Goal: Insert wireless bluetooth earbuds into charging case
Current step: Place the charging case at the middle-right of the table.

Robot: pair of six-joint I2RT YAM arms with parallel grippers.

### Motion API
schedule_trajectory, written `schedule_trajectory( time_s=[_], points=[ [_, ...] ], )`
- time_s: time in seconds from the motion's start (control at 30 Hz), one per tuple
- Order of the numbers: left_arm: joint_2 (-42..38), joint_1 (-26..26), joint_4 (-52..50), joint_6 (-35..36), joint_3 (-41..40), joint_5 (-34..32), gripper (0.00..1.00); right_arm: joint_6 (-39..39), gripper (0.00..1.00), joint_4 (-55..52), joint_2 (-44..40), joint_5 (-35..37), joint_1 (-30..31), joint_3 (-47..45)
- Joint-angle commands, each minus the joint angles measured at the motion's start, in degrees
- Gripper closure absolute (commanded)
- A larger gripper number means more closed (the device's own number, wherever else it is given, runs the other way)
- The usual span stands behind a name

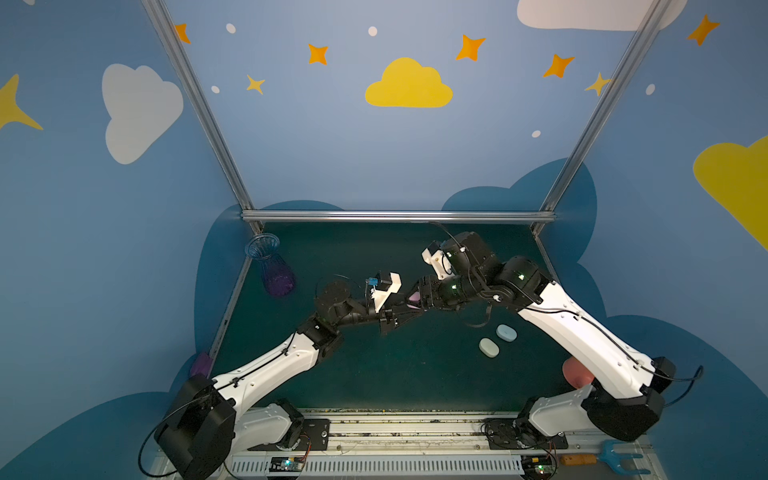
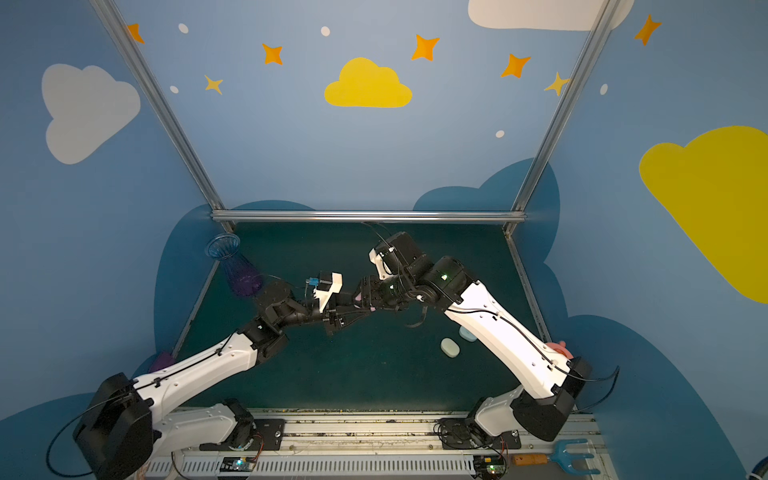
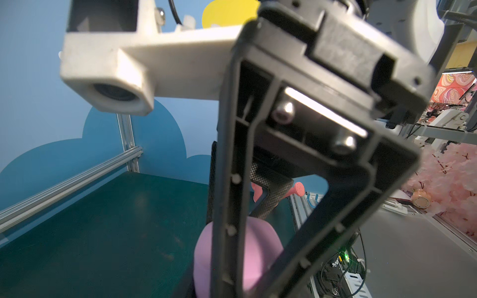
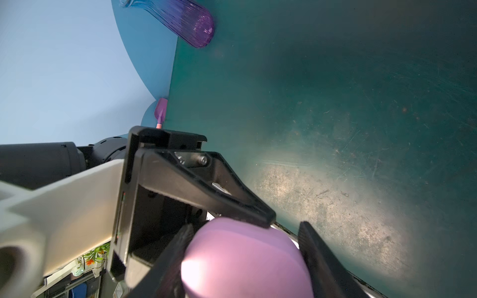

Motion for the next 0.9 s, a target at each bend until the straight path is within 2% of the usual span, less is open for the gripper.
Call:
schedule_trajectory(
  time_s=[0.0,0.1,0.23,0.33,0.43,0.47,0.7,0.87],
  points=[
    [0.55,-0.14,0.39,0.72,1.4,-0.47,0.9,-0.21,0.51,-0.58,-0.6,0.43,0.04,1.37],
    [0.82,-0.14,-0.13,0.68,1.57,-0.92,0.87,-0.5,0.52,-0.55,-1.17,1.06,-0.21,0.96],
    [0.9,-0.14,-3.82,0.23,2.07,-3.14,0.48,-1.25,0.54,-0.66,-2.49,2.09,-1.87,-0.91],
    [0.54,-0.14,-5.73,-1.73,0.97,-6.24,0.23,-1.98,0.54,-0.23,-4.02,2.84,-3.8,-3.65],
    [-1.14,-0.13,-8.56,-3.1,-1.32,-9.95,0.03,-3.08,0.53,0.78,-5.62,3.59,-6.28,-7.5],
    [-1.86,-0.14,-10.03,-3.54,-2.02,-11.46,0.0,-3.56,0.53,1.0,-5.94,4.09,-7.02,-8.73],
    [-8.4,-0.08,-21.19,-6.81,-5.92,-23.7,0.0,-9.05,0.52,8.4,-6.0,6.91,-14.24,-21.62],
    [-11.35,0.04,-22.04,-7.62,-9.68,-26.19,0.0,-12.58,0.51,15.03,-0.9,9.2,-20.14,-27.51]
  ],
)
